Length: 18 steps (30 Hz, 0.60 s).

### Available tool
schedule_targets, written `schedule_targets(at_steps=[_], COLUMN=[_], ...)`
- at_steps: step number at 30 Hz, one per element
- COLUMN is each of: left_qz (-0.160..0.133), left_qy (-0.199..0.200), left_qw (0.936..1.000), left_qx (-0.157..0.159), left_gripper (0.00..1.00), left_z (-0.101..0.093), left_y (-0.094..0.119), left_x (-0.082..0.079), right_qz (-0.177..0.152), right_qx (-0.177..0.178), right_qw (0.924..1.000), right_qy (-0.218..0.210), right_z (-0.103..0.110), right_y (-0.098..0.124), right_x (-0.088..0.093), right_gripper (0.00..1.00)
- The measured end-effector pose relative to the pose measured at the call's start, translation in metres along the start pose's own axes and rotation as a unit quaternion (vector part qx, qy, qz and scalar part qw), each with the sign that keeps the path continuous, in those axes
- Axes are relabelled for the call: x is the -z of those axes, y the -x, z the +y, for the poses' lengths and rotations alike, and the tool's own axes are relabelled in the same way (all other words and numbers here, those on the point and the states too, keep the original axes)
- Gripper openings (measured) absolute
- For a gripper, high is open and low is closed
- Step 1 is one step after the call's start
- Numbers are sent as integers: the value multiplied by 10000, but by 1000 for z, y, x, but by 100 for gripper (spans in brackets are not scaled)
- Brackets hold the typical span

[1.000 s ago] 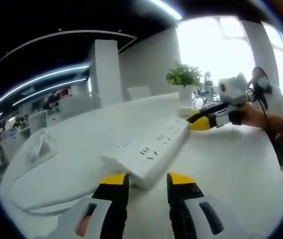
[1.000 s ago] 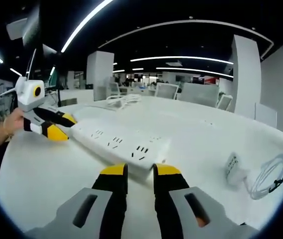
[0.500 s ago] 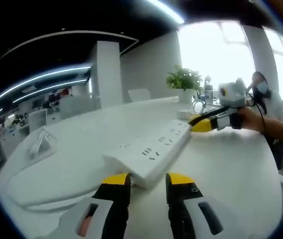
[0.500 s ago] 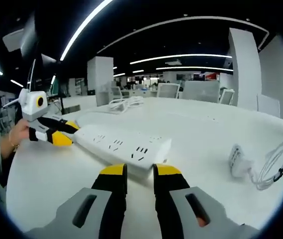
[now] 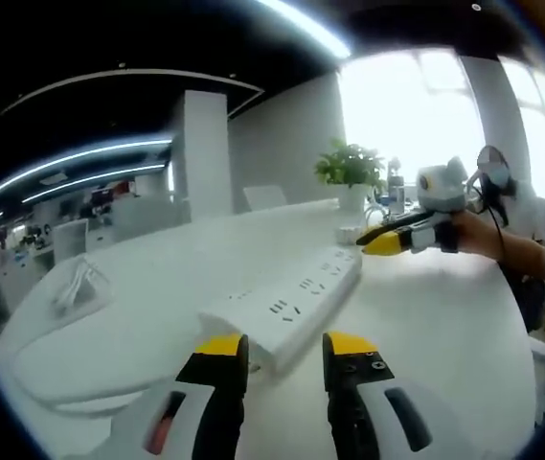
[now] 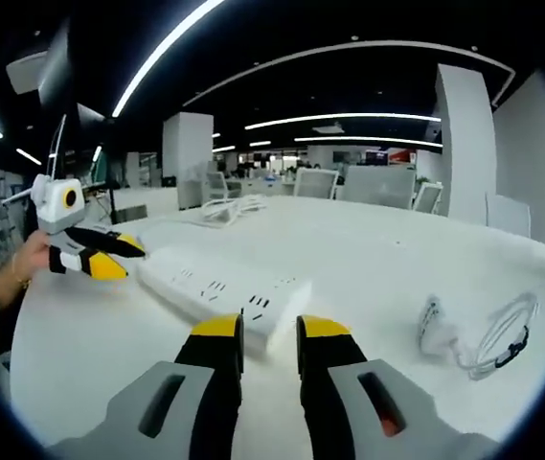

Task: Straighten the power strip on the desk, plug the charger into it

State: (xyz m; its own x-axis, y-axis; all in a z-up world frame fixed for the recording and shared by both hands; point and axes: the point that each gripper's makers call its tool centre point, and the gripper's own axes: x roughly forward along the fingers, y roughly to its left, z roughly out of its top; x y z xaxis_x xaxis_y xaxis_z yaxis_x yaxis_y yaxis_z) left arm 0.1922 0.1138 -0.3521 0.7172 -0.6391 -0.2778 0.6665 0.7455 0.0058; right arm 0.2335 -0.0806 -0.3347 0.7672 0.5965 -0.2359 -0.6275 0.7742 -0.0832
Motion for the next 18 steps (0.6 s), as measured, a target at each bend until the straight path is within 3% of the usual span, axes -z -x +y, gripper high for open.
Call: schedule_targets(at_steps=[7, 18], left_qz=[-365, -1116], left_qy=[114, 319], left_qw=[9993, 9932], left_qx=[56, -60], left_gripper=[31, 31], left_z=[-6, 2], left_y=[0, 3], left_x=[-20, -75], right_qz=[-167, -584], right_qx=[303, 1053], right_qw=[9994, 9927], right_qy=[-56, -67], right_z=[-20, -70], right_y=[9, 17], right_x=[-13, -40], right_gripper=[22, 22])
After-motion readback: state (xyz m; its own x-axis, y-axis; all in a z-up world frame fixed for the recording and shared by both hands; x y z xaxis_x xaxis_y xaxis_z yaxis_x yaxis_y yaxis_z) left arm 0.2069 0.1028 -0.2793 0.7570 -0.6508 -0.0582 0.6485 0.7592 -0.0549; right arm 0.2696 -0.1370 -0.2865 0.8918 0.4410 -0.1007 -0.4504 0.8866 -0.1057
